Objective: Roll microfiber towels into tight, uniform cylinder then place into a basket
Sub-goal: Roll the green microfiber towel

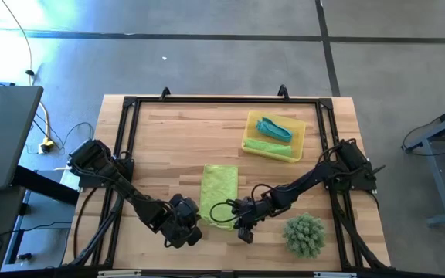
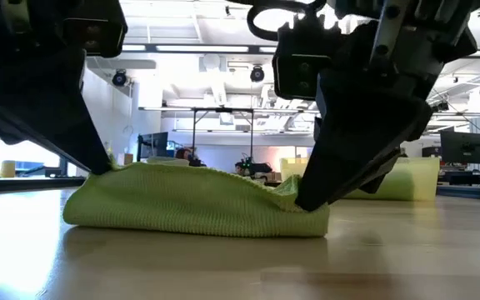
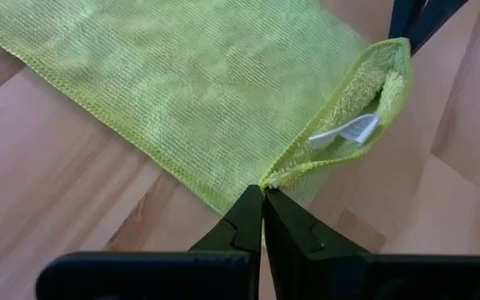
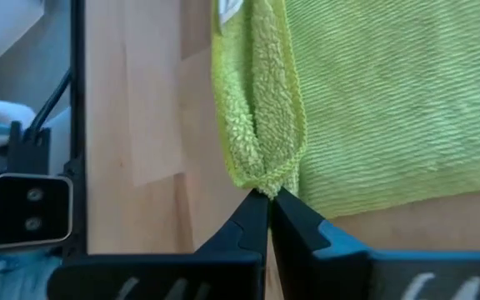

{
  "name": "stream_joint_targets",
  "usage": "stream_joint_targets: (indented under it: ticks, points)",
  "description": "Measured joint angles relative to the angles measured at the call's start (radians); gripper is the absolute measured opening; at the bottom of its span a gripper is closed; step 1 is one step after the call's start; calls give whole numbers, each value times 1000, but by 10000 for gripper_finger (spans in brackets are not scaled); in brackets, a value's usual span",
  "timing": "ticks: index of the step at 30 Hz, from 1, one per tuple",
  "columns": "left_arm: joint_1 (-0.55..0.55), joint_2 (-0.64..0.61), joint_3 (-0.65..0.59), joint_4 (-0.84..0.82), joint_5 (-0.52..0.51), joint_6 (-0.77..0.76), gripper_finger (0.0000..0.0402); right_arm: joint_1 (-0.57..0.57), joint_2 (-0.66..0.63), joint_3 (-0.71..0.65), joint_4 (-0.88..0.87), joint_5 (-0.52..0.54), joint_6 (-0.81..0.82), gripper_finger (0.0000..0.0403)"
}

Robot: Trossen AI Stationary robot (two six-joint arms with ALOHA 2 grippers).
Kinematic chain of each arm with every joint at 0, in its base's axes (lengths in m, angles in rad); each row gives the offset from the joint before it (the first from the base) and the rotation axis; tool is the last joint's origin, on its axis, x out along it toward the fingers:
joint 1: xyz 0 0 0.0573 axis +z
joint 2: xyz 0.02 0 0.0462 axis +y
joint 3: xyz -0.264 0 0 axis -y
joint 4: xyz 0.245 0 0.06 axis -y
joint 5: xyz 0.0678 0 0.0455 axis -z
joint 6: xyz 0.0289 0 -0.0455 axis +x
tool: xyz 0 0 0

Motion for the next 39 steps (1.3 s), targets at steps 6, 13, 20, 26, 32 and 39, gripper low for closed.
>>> stream_joint_targets:
  ticks: [6,13,20,26,32,39]
  points:
    - [1,0,0,-6,-8,0,0,1,-1,0,-44,72,23,0]
    - [1,40,0,-5,-19,-23,0,1,-14,1,-55,80,16,0]
    - [7,67,0,24,-60,-21,0,1,-31,1,-93,100,19,0]
    - [7,73,0,25,-53,-12,0,3,-31,1,-149,157,14,15]
    - [7,73,0,22,-60,0,0,-2,-57,1,-173,111,-61,77]
    - [18,73,0,21,-60,0,0,-9,-139,1,-208,4,-109,102]
